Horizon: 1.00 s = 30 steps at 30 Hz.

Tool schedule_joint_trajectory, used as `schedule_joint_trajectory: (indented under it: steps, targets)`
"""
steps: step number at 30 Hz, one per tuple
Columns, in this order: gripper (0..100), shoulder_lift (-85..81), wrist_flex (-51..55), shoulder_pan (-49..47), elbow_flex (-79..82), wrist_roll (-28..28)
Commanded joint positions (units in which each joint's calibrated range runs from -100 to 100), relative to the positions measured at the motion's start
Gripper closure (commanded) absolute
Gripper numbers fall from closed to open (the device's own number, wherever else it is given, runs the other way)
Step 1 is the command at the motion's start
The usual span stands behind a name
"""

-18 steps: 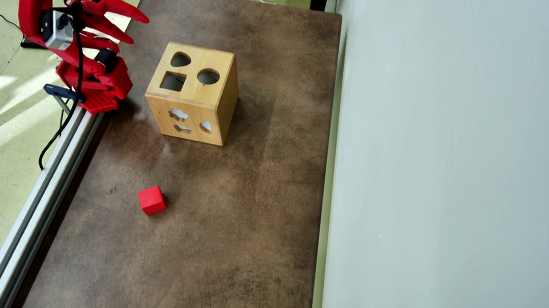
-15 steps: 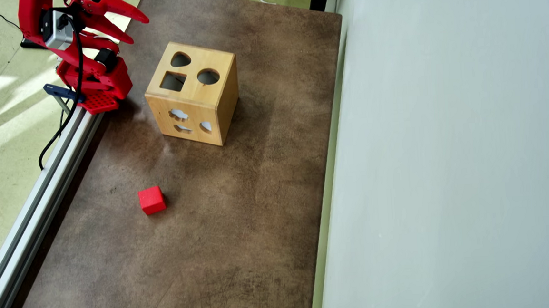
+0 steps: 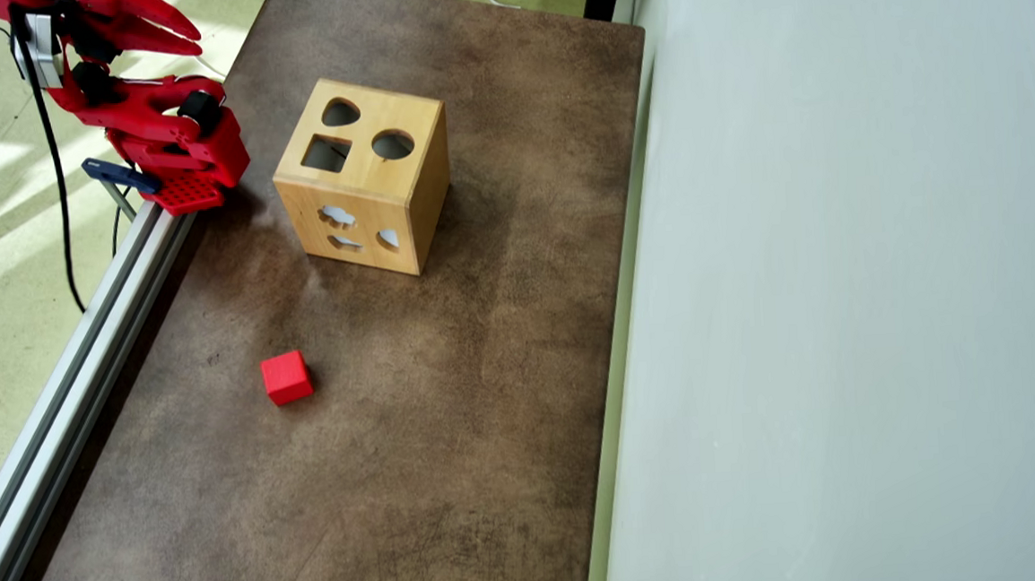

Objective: Pick and place the red cube on the square hole

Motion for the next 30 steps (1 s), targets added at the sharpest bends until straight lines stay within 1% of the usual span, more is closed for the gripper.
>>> schedule_joint_trajectory:
  steps: [1, 30]
  targets:
    - [93, 0.26, 0.01, -0.1, -0.32, 0.2]
    - [93, 0.26, -0.07, 0.5, -0.32, 0.2]
